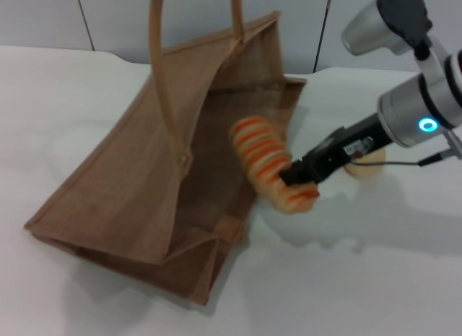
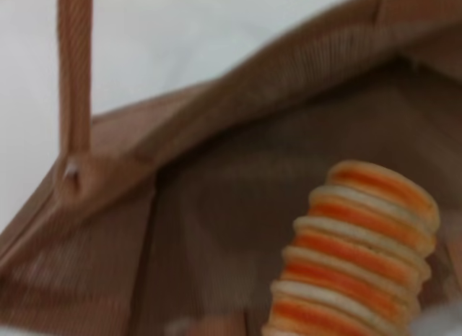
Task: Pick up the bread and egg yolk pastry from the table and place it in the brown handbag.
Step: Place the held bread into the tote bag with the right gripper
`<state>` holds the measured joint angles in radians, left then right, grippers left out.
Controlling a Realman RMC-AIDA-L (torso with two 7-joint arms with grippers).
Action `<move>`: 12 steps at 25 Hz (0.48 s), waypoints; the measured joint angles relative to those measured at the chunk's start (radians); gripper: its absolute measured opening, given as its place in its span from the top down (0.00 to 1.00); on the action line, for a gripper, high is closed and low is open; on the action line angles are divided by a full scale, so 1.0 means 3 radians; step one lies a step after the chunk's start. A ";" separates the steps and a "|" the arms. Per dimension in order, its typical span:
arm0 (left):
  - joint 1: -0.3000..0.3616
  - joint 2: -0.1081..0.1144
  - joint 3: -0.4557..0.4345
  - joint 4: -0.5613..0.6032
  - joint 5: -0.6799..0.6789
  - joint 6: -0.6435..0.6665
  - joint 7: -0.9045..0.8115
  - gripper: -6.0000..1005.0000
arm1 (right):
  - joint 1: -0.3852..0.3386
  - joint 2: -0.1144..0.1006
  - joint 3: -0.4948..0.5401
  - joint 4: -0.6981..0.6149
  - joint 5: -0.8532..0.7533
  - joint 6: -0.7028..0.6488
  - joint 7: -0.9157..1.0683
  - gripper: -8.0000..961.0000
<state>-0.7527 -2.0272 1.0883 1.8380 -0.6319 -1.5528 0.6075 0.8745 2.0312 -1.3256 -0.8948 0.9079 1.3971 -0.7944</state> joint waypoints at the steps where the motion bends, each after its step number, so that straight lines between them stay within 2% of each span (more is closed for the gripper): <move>1: -0.0004 0.0000 0.0013 0.0004 -0.0016 0.0013 -0.0001 0.88 | 0.0041 0.0001 0.0000 0.0054 0.0008 -0.0052 -0.0012 0.84; 7: -0.0060 -0.0001 0.0068 0.0020 -0.0054 0.0067 -0.0027 0.88 | 0.0311 0.0002 -0.0034 0.0474 0.0343 -0.0268 -0.0251 0.84; 12: -0.0091 -0.0002 0.0111 0.0020 -0.0187 0.0111 -0.0031 0.88 | 0.0424 0.0007 -0.0067 0.0655 0.0404 -0.0586 -0.0329 0.84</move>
<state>-0.7802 -2.0279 1.1217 1.8439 -0.6880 -1.5195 0.5982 1.0017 2.0332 -1.3457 -0.6984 1.0290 1.2214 -0.8932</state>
